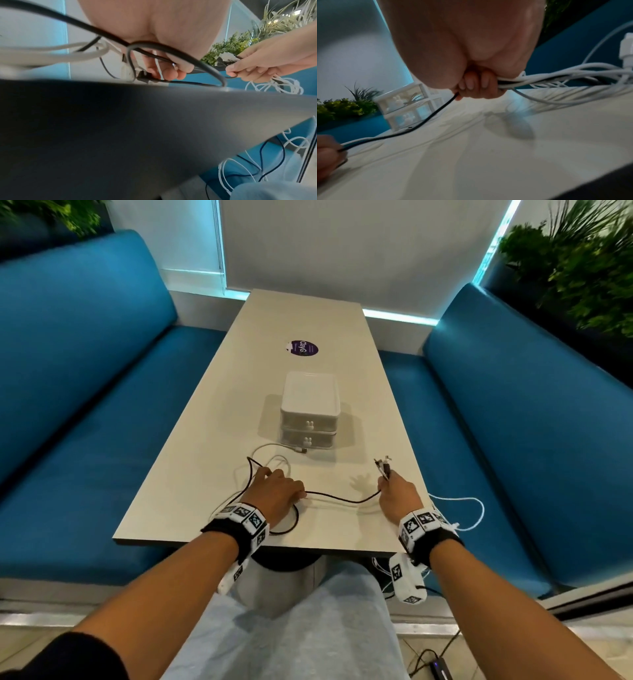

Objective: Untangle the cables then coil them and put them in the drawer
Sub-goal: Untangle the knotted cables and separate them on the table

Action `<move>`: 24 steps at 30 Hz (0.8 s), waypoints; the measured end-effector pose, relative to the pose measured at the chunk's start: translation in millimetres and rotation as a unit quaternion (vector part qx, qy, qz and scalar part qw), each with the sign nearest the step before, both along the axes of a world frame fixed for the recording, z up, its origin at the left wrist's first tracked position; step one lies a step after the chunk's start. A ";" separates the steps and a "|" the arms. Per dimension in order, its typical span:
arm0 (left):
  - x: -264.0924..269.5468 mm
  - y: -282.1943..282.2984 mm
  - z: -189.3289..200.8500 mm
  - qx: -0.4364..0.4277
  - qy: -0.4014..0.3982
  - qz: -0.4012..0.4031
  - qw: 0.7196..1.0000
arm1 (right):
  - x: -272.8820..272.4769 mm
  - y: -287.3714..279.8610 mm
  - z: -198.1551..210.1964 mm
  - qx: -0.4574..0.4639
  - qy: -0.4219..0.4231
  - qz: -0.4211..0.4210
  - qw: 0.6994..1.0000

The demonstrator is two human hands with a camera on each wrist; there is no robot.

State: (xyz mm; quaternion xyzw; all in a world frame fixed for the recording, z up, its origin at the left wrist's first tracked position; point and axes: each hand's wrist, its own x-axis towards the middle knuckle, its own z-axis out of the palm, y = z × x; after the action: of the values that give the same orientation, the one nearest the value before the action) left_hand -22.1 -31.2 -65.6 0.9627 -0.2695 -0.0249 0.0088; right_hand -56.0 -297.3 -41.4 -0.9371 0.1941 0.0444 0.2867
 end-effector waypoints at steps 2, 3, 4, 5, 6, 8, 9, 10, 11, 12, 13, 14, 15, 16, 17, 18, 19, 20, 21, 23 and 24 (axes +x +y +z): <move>-2.9 -10.1 5.0 0.022 -0.006 -0.009 1.000 | -0.1 11.4 5.0 0.035 -0.022 0.013 0.999; -5.3 -14.1 6.4 0.034 -0.012 -0.014 0.999 | 0.3 17.9 8.6 0.047 -0.036 0.025 0.998; -7.5 -17.8 6.7 0.045 -0.015 -0.016 0.999 | 1.4 24.2 12.1 0.052 -0.049 0.043 0.996; -9.3 -21.4 7.4 0.055 -0.018 -0.019 0.998 | 3.1 29.8 15.2 0.055 -0.064 0.063 0.994; -10.5 -24.6 8.2 0.062 -0.019 -0.021 0.998 | 4.7 35.5 17.9 0.061 -0.075 0.083 0.992; -12.3 -29.6 9.8 0.063 -0.024 -0.020 0.998 | 6.1 47.9 23.8 0.089 -0.085 0.110 0.986; -13.2 -31.5 10.0 0.061 -0.026 -0.021 0.998 | 6.1 53.3 25.4 0.109 -0.082 0.115 0.984; -13.6 -32.7 9.7 0.061 -0.028 -0.021 0.998 | 5.4 58.3 25.9 0.136 -0.074 0.117 0.981; -14.0 -34.3 9.6 0.063 -0.030 -0.020 0.997 | 4.2 63.0 26.3 0.176 -0.063 0.116 0.976; -14.0 -36.0 8.3 0.064 -0.033 -0.018 0.997 | 2.6 66.4 24.5 0.217 -0.049 0.115 0.968; -14.1 -37.5 8.1 0.063 -0.036 -0.015 0.997 | 0.9 68.8 22.4 0.243 -0.035 0.120 0.962; -13.8 -38.6 7.9 0.062 -0.038 -0.013 0.997 | -1.2 70.5 20.8 0.242 -0.022 0.137 0.960; -14.1 -39.1 7.8 0.060 -0.037 -0.012 0.997 | -3.4 71.2 19.6 0.213 -0.007 0.167 0.963; -14.5 -39.3 7.8 0.061 -0.033 -0.011 0.998 | -6.0 71.3 18.8 0.166 0.010 0.204 0.965; -14.9 -39.5 7.8 0.064 -0.031 -0.011 0.997 | -9.1 70.8 17.4 0.107 0.028 0.238 0.965; -15.4 -39.2 7.1 0.068 -0.034 -0.013 0.997 | -10.9 69.1 14.3 0.045 0.042 0.265 0.962; -15.6 -37.8 5.8 0.069 -0.040 -0.020 0.997 | -11.9 66.5 10.7 -0.009 0.046 0.282 0.958; -14.6 -34.8 4.0 0.068 -0.048 -0.030 0.996 | -12.0 62.4 8.2 -0.054 0.048 0.285 0.956; -13.5 -29.9 2.3 0.060 -0.054 -0.039 0.996 | -11.2 55.5 6.8 -0.094 0.050 0.274 0.956; -8.6 -15.9 1.0 0.049 -0.045 -0.044 0.997 | -9.8 32.9 10.6 -0.156 0.064 0.223 0.960; -6.2 -8.7 1.3 0.051 -0.040 -0.044 0.997 | -9.3 18.3 13.6 -0.178 0.076 0.191 0.962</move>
State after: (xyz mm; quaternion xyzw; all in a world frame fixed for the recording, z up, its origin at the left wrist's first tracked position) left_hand -28.3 -40.0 -64.3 0.9492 -0.3105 -0.0006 -0.0520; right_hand -65.3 -279.0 -27.8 -0.9864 0.0380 0.1345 0.0860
